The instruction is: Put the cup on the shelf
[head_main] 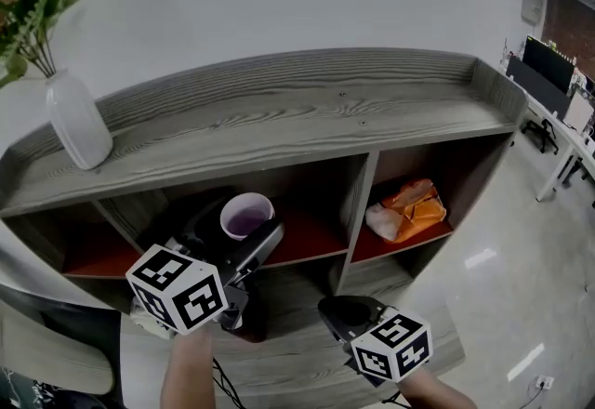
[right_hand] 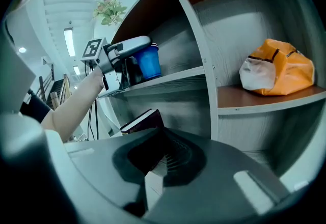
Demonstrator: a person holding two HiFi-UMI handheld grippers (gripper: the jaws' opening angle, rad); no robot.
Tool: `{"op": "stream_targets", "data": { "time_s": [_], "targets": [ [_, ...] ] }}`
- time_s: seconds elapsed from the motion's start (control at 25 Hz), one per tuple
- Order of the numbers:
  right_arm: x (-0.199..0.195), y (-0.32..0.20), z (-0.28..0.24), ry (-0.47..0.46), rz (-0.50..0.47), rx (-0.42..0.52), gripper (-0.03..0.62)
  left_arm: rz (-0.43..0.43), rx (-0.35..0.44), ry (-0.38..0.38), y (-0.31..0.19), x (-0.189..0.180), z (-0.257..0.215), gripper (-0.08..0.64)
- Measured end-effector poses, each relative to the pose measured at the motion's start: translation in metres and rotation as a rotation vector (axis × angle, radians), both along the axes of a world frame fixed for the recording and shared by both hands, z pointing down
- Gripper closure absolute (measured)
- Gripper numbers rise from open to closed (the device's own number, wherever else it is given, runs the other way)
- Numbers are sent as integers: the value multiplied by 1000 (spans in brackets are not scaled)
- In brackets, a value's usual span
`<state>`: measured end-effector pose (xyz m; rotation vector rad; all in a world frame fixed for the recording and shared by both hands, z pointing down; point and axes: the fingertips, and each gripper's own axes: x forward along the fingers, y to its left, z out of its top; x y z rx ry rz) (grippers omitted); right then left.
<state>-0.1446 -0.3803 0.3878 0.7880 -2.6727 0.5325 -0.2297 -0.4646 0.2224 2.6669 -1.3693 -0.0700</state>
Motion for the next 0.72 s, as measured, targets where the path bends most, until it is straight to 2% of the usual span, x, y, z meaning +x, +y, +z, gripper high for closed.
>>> {"op": "stream_targets", "data": {
  "time_s": [0.36, 0.72],
  "targets": [
    [8, -3, 3, 0, 22, -7, 591, -11, 3, -88, -7, 1, 6, 187],
    [15, 3, 2, -14, 27, -5, 591, -64, 63, -137, -3, 1, 1, 126]
  ]
}}
